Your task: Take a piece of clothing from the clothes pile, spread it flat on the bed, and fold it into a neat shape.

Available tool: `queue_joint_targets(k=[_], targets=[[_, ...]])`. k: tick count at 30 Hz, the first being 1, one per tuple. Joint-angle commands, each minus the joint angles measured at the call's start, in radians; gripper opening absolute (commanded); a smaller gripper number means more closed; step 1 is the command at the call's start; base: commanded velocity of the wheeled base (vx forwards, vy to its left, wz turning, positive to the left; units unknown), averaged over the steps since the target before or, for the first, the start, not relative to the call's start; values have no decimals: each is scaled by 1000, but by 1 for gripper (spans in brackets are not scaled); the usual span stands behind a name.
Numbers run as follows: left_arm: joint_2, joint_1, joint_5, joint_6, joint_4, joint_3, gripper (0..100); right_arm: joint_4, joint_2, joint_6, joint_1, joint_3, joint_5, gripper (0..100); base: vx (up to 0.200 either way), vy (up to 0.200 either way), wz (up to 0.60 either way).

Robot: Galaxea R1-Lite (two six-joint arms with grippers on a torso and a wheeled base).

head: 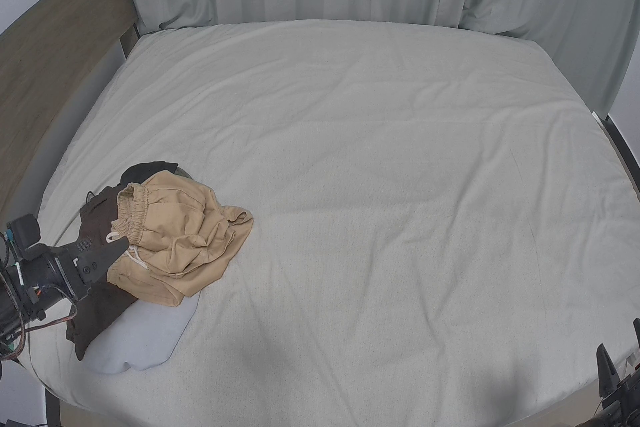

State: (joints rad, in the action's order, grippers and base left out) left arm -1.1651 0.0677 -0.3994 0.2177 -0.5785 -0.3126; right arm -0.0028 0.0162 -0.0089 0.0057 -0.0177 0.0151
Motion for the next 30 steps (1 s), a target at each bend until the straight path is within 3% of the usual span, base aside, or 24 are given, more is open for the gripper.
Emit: queue_joint_targets(k=[1, 13, 30], targets=[[-36, 14, -19, 3, -3, -11, 100, 0, -16, 0, 0, 18, 0, 100, 0, 0, 0], [-165, 127, -147, 0, -4, -76, 100, 0, -16, 0, 0, 18, 0, 100, 0, 0, 0], [-489, 135, -138, 6, -236, -200, 100, 0, -16, 0, 0, 18, 0, 100, 0, 0, 0]])
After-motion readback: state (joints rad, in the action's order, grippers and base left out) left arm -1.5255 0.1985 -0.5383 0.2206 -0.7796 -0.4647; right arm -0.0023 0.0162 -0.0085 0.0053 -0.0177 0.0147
